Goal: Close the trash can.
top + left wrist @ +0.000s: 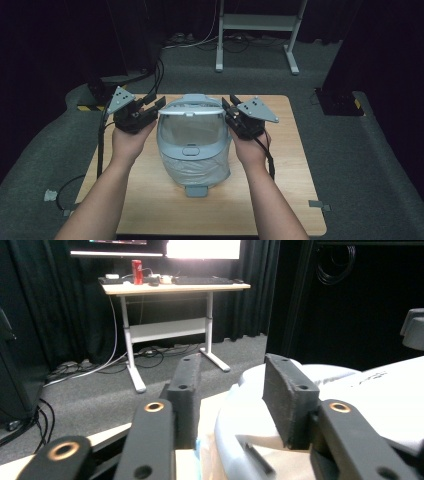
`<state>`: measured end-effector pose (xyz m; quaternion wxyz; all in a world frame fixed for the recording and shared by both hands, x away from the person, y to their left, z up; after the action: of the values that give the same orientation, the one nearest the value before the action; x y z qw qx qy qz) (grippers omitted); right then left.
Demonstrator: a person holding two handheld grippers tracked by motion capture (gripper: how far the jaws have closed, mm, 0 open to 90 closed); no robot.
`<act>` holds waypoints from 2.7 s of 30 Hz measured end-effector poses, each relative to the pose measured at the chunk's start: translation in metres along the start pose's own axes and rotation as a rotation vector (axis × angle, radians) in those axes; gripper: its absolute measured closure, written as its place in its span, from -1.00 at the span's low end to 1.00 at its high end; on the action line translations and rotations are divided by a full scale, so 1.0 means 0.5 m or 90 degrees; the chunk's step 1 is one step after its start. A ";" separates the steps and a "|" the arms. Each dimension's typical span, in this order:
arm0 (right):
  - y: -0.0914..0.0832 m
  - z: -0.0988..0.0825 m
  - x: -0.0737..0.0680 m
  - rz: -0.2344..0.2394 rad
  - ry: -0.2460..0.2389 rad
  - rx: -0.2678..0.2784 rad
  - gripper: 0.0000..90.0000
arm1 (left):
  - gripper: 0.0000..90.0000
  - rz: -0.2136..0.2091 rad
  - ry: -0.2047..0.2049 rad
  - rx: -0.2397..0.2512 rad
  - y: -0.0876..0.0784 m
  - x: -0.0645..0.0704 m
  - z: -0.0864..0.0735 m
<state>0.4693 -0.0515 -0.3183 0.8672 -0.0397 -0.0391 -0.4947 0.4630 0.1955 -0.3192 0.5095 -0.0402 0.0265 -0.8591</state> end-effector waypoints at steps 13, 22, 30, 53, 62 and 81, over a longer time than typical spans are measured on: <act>-0.064 -0.023 -0.051 0.032 0.032 0.003 0.28 | -0.03 0.004 -0.014 0.016 -0.068 0.033 -0.045; -0.094 -0.047 -0.079 0.041 0.042 -0.005 0.11 | -0.37 -0.022 -0.019 0.017 -0.099 0.062 -0.069; -0.103 -0.062 -0.097 0.065 0.038 -0.035 0.21 | -0.27 -0.028 -0.026 -0.009 -0.095 0.070 -0.083; -0.149 -0.146 0.036 -0.070 0.050 -0.072 -0.05 | -0.33 0.078 -0.027 -0.095 -0.165 -0.081 -0.197; -0.162 -0.280 0.056 -0.092 0.075 -0.161 -0.05 | -0.37 0.099 -0.044 -0.222 -0.168 -0.119 -0.359; -0.166 -0.522 0.068 -0.103 0.099 -0.410 -0.22 | -0.46 0.084 -0.004 -0.353 -0.178 -0.089 -0.525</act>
<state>0.4226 -0.1506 -0.5716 0.7688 -0.2704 0.1821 -0.5502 0.3814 0.2786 -0.5746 0.5341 -0.1787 0.2613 -0.7839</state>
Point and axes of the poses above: each handheld gripper's, and its own axes: y roughly forward along the jaws, z roughly out of its top, x roughly to its right, the point moved 7 cm from there along y, roughly forward along the jaws, and after that the axes turned 5 degrees about x, right-handed, at the moved point
